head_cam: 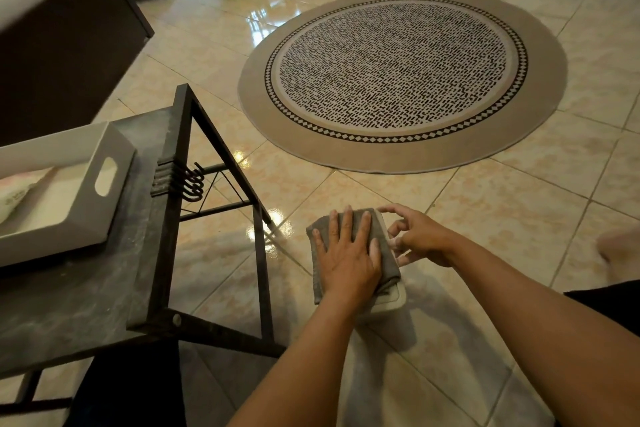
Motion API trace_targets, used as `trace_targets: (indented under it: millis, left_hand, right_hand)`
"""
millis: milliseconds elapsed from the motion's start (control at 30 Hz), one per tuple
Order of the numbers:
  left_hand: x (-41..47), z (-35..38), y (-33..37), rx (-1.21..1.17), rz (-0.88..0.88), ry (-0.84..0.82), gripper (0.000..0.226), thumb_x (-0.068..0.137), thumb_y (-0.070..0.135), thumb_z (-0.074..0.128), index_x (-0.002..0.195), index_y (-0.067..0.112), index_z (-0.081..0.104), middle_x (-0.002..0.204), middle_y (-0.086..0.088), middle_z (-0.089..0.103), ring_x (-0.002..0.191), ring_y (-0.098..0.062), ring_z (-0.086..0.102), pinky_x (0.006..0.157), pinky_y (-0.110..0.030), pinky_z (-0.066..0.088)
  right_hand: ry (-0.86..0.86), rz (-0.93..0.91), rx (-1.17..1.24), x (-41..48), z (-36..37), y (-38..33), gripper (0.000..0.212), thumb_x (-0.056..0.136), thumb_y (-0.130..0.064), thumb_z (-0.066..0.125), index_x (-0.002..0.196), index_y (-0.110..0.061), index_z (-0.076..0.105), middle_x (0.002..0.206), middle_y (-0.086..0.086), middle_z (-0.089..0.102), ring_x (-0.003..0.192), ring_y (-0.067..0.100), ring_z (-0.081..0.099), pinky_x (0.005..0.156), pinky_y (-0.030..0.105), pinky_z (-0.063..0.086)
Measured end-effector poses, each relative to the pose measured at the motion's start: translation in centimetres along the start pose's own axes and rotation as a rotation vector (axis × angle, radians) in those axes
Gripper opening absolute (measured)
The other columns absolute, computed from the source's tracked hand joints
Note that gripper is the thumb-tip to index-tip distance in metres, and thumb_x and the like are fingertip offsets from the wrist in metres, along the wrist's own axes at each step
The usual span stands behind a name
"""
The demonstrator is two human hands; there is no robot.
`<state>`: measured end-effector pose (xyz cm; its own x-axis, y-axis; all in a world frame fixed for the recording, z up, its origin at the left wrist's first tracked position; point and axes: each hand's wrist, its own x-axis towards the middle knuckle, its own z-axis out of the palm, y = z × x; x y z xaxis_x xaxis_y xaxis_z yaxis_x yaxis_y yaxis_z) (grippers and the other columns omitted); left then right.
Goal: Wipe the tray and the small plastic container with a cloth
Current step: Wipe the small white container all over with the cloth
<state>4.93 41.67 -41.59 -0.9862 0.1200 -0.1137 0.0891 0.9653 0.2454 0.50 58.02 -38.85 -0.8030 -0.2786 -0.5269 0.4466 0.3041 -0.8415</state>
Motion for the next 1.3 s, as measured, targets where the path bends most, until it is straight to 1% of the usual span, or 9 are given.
trace_targets:
  millis: [100,167,267,533,667,833,967,1133,1300]
  left_hand:
    - [-0.8,0.2,-0.4,0.006,-0.020,0.015,0.060,0.100,0.053,0.017,0.154,0.042,-0.007,0.164,0.002,-0.016,0.147,-0.023,-0.026,0.117,-0.057,-0.016]
    - [-1.8,0.6,0.3,0.013,0.000,0.019,0.060,0.100,0.053,0.017,0.154,0.042,-0.006,0.164,0.003,-0.017,0.148,-0.024,-0.026,0.114,-0.054,-0.022]
    - [-1.7,0.9,1.5,0.008,0.026,0.012,0.059,0.101,0.050,0.017,0.155,0.040,-0.006,0.164,0.004,-0.016,0.148,-0.026,-0.025,0.114,-0.055,-0.021]
    - [-0.7,-0.1,-0.6,0.023,-0.067,-0.017,0.060,0.100,0.049,0.010,0.153,0.037,-0.016,0.162,0.002,-0.024,0.145,-0.025,-0.032,0.117,-0.058,-0.015]
    - [-3.0,0.8,1.2,0.008,-0.011,-0.058,0.065,0.091,0.050,-0.002,0.153,0.035,-0.018,0.161,0.001,-0.027,0.144,-0.027,-0.033,0.114,-0.054,-0.023]
    - [-0.1,0.3,1.4,0.013,0.054,-0.043,0.067,0.091,0.047,-0.001,0.155,0.031,-0.012,0.164,0.000,-0.021,0.147,-0.028,-0.028,0.118,-0.055,-0.016]
    - [0.7,-0.5,-0.7,0.008,0.000,-0.050,0.065,0.093,0.048,0.003,0.154,0.034,-0.015,0.162,0.003,-0.025,0.146,-0.026,-0.029,0.118,-0.055,-0.014]
    - [-3.0,0.4,-1.6,-0.018,-0.004,-0.044,0.061,0.101,0.045,0.013,0.152,0.033,-0.020,0.162,0.002,-0.026,0.144,-0.023,-0.035,0.120,-0.054,-0.011]
    - [-6.4,1.2,0.4,0.020,0.044,-0.050,0.063,0.098,0.047,0.011,0.154,0.034,-0.014,0.162,0.003,-0.025,0.145,-0.024,-0.033,0.115,-0.053,-0.019]
  right_hand:
    - [0.007,-0.001,-0.008,0.3,0.0,0.2,0.071,0.086,0.017,0.056,0.142,-0.027,0.045,0.091,0.013,0.053,0.071,0.019,0.062,0.064,0.040,0.062]
    - [0.003,0.006,-0.012,0.4,0.1,0.1,0.074,0.085,0.019,0.052,0.141,-0.027,0.045,0.093,0.014,0.054,0.072,0.019,0.063,0.061,0.037,0.062]
    - [-0.013,0.009,-0.036,0.2,0.2,-0.1,0.077,0.083,0.022,0.050,0.142,-0.027,0.043,0.095,0.017,0.056,0.078,0.023,0.064,0.058,0.033,0.060]
    - [0.017,0.000,-0.035,0.1,0.5,0.3,0.073,0.087,0.015,0.057,0.144,-0.029,0.041,0.096,0.016,0.054,0.078,0.023,0.064,0.061,0.037,0.062]
    - [0.002,0.006,-0.036,0.1,0.5,0.2,0.074,0.086,0.017,0.055,0.142,-0.029,0.041,0.095,0.016,0.057,0.080,0.026,0.064,0.065,0.041,0.063]
    - [-0.013,0.016,-0.023,-0.2,0.6,0.3,0.076,0.083,0.021,0.050,0.139,-0.031,0.044,0.105,0.029,0.059,0.083,0.028,0.066,0.061,0.035,0.061]
    - [0.006,0.019,0.003,-0.2,0.6,0.6,0.073,0.087,0.016,0.055,0.141,-0.030,0.043,0.097,0.018,0.056,0.080,0.026,0.064,0.063,0.038,0.062]
    - [0.010,0.013,0.001,-0.3,0.6,0.5,0.071,0.089,0.014,0.056,0.144,-0.028,0.042,0.099,0.017,0.054,0.078,0.025,0.065,0.060,0.037,0.062]
    - [0.012,0.008,-0.002,-0.7,0.7,0.2,0.069,0.090,0.014,0.055,0.145,-0.026,0.042,0.096,0.015,0.051,0.069,0.020,0.063,0.057,0.035,0.062]
